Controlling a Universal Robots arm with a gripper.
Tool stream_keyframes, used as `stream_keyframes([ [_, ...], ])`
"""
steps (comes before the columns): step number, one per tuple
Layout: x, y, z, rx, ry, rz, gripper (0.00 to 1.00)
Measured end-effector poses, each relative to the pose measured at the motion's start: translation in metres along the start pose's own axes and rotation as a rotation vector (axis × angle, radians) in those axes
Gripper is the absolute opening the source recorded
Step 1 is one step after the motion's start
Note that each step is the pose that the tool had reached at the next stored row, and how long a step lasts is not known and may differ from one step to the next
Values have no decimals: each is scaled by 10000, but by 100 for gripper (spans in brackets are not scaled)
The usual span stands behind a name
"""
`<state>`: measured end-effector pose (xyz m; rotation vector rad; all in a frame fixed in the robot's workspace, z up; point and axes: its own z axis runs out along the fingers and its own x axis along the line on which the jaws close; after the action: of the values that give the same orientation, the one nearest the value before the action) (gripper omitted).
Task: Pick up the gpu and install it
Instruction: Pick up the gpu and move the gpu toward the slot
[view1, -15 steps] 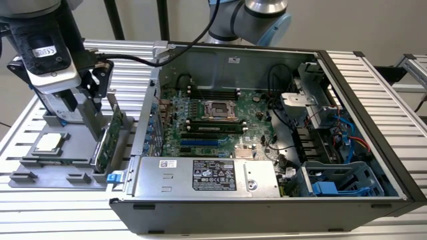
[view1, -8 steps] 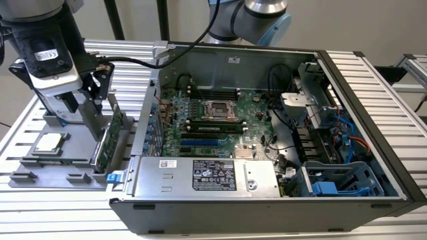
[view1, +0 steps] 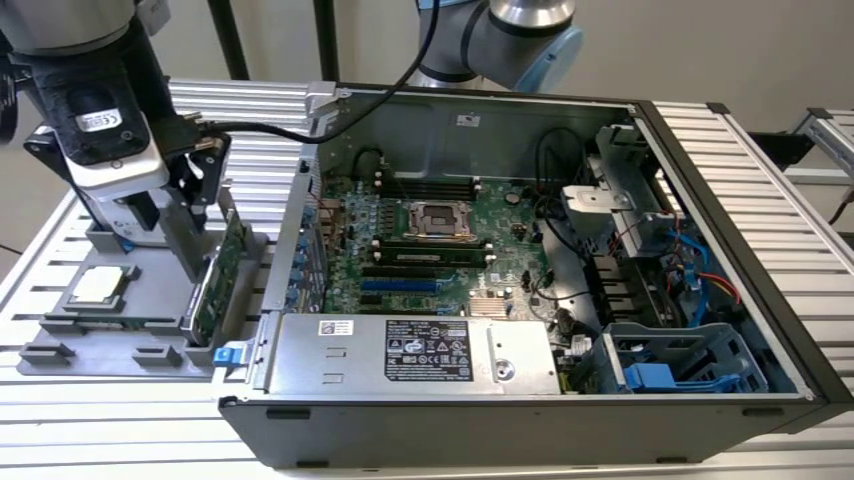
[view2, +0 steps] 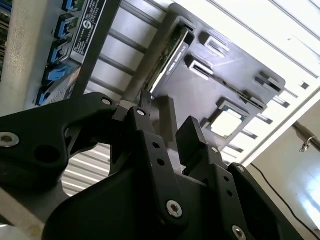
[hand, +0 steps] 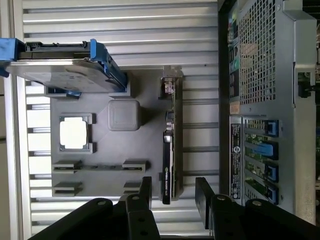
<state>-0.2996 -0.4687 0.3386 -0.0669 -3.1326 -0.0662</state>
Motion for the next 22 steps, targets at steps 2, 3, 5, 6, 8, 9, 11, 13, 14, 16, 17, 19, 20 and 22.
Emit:
stream_keyframes([
  [2, 0, -1, 15, 0, 0, 0, 100],
  [3, 1, 0, 22, 0, 1, 3, 100],
  [5, 1, -1, 37, 0, 0, 3, 100],
  [6, 1, -1, 44, 0, 0, 2, 100],
  [8, 0, -3, 58, 0, 0, 0, 100],
  [9, -1, -3, 66, 0, 0, 0, 100],
  [11, -1, -4, 80, 0, 0, 0, 100],
  [13, -1, -4, 94, 0, 0, -1, 100],
  [14, -1, -4, 101, 0, 0, 0, 100],
  [16, 0, -4, 115, 0, 0, 2, 100],
  [17, 0, -5, 122, 0, 0, 2, 100],
  [19, 0, -5, 136, 0, 0, 1, 100],
  [20, 0, -6, 143, 0, 0, 2, 100],
  [22, -1, -7, 158, 0, 0, 0, 100],
])
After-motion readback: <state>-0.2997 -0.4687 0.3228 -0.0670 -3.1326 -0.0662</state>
